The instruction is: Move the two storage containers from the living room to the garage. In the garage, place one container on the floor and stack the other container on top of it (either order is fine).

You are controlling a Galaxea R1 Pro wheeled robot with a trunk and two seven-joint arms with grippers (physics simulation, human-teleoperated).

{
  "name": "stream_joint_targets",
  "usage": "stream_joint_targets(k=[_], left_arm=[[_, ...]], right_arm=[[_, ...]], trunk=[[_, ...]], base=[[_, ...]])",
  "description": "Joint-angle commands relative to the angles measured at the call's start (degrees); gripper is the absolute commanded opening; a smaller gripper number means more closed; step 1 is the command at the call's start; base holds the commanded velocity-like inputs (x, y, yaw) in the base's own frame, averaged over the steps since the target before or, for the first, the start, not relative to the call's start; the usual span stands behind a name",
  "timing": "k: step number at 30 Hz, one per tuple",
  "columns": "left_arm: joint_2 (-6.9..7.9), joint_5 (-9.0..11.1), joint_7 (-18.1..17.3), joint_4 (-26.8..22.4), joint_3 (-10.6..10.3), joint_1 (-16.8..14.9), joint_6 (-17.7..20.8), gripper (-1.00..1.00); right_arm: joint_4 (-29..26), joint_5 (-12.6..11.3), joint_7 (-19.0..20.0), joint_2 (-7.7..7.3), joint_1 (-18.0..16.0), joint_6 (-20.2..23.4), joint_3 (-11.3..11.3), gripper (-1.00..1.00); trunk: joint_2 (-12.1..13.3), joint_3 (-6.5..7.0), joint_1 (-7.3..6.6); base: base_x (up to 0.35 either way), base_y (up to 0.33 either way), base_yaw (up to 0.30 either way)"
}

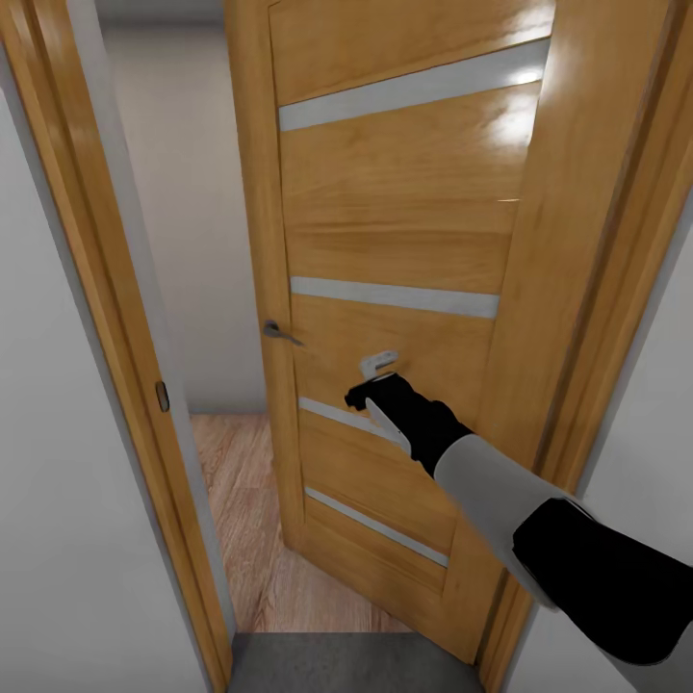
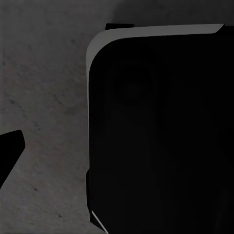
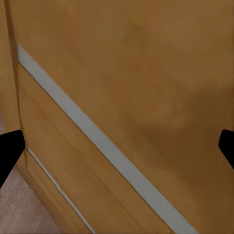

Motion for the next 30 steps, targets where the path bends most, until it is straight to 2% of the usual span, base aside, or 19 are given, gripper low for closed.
stream_joint_targets(k=[1,9,10,13,17,30], left_arm=[[0.0,0.1,0.0,0.0,0.0,0.0,-0.1,1.0],[0.0,0.1,0.1,0.0,0.0,0.0,-0.1,1.0],[-0.04,0.1,0.1,0.0,0.0,0.0,-0.1,1.0],[-0.04,0.1,0.1,0.0,0.0,0.0,-0.1,1.0],[-0.02,0.1,0.1,0.0,0.0,0.0,-0.1,1.0],[-0.01,0.1,0.0,0.0,0.0,0.0,-0.1,1.0]], right_arm=[[-0.3,-0.6,-0.5,0.0,0.3,-0.1,0.4,1.0],[-2.9,-0.7,0.6,0.0,2.8,0.1,0.6,1.0],[-7.7,-0.7,2.1,0.0,8.3,0.2,0.5,1.0],[-8.0,-0.7,5.8,0.0,8.5,0.4,0.5,1.0],[-8.1,-0.7,8.1,0.0,8.5,0.5,0.5,1.0],[-8.2,-0.6,9.2,0.0,8.5,0.4,0.5,1.0]], trunk=[[0.0,-0.06,0.0],[0.0,-0.06,0.0],[0.0,-0.06,0.0],[0.0,-0.06,0.0],[0.0,-0.06,0.0],[0.0,-0.06,0.0]], base=[[0.0,0.0,0.0],[0.0,0.0,0.0],[0.0,0.0,0.0],[0.0,0.0,0.0],[0.0,0.0,0.0],[0.014,0.0,0.0]])
